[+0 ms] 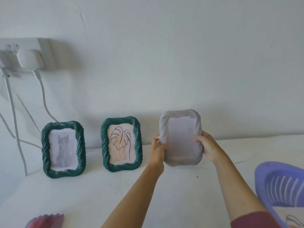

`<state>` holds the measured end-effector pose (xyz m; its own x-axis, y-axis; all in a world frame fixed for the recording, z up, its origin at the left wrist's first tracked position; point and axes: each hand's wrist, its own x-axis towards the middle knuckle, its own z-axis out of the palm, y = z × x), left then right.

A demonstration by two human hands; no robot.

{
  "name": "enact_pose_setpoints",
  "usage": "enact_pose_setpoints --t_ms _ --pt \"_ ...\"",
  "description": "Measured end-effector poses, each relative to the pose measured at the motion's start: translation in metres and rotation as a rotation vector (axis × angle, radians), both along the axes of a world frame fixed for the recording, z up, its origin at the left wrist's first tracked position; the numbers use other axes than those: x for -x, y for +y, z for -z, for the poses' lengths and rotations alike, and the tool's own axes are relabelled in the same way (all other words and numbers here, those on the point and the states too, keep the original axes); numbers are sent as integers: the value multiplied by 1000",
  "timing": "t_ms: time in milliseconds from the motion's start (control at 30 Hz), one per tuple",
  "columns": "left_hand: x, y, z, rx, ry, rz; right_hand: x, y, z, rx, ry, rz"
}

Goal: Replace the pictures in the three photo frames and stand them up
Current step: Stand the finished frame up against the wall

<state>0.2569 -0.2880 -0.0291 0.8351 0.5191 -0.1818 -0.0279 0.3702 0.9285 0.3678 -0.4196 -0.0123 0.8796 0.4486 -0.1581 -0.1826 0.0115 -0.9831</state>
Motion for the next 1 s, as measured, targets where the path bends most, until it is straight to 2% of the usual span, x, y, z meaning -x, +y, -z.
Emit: enact_pose_setpoints --t_ms 267,500,733,1000 --pt "-29 6 21 -18 -19 5 -29 5 31 -27 -4 20" --pt "-25 7 24 -97 -66 58 -27 -2 49 2 -100 70" --pt "-7 10 47 -296 40 -23 4 -21 72 -103 -101 281" --pt "3 8 49 -386 67 -5 18 -28 76 -123 -123 320"
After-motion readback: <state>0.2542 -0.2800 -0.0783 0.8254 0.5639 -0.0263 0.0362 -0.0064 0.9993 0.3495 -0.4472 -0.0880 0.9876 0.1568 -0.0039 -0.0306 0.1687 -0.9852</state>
